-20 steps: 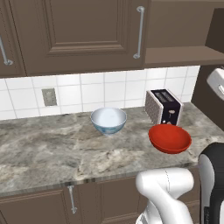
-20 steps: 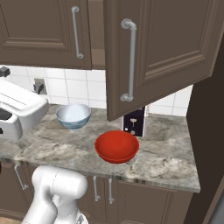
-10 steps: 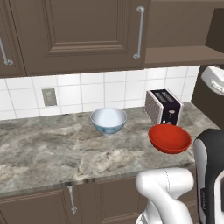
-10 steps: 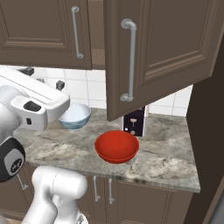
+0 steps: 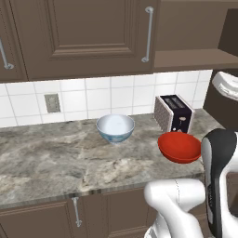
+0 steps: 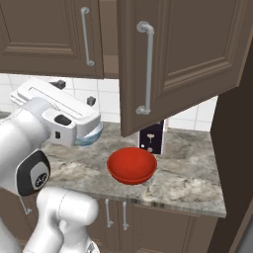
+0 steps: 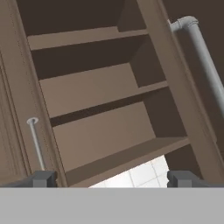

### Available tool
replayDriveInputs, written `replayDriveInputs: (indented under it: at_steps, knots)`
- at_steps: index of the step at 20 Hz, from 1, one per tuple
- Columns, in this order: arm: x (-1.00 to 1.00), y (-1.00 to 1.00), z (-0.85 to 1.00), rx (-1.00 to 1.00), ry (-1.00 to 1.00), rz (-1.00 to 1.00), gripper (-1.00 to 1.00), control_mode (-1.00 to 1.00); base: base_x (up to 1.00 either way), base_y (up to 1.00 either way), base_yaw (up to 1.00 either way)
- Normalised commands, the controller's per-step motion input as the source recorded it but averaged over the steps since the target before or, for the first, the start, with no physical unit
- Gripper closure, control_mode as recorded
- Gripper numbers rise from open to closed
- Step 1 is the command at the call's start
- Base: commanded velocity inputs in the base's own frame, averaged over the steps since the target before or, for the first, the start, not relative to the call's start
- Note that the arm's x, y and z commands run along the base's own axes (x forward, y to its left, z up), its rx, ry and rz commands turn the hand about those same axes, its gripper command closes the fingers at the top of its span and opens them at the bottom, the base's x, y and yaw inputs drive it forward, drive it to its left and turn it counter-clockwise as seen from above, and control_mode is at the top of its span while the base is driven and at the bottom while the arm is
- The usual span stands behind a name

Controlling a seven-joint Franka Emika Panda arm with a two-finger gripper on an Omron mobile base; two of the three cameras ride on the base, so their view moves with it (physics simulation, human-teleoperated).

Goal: Open the cabinet. Pick the bowls from the counter and place them in the cabinet. Then close the cabinet.

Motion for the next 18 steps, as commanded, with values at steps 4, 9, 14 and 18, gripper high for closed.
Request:
replayDriveInputs:
  at_steps: [4, 9, 14, 18]
  knots:
    - [0.46, -0.15, -0.41, 0.0, -0.06, -0.08, -1.0, -1.0, 0.0, 0.0, 0.0]
    - [0.42, -0.25, -0.31, 0.0, -0.01, -0.05, -1.0, -1.0, 0.0, 0.0, 0.0]
    - [0.4, -0.16, -0.29, 0.0, 0.0, -0.12, -1.0, -1.0, 0.0, 0.0, 0.0]
    - [0.47, -0.24, -0.24, 0.0, 0.0, -0.09, -1.0, -1.0, 0.0, 0.0, 0.0]
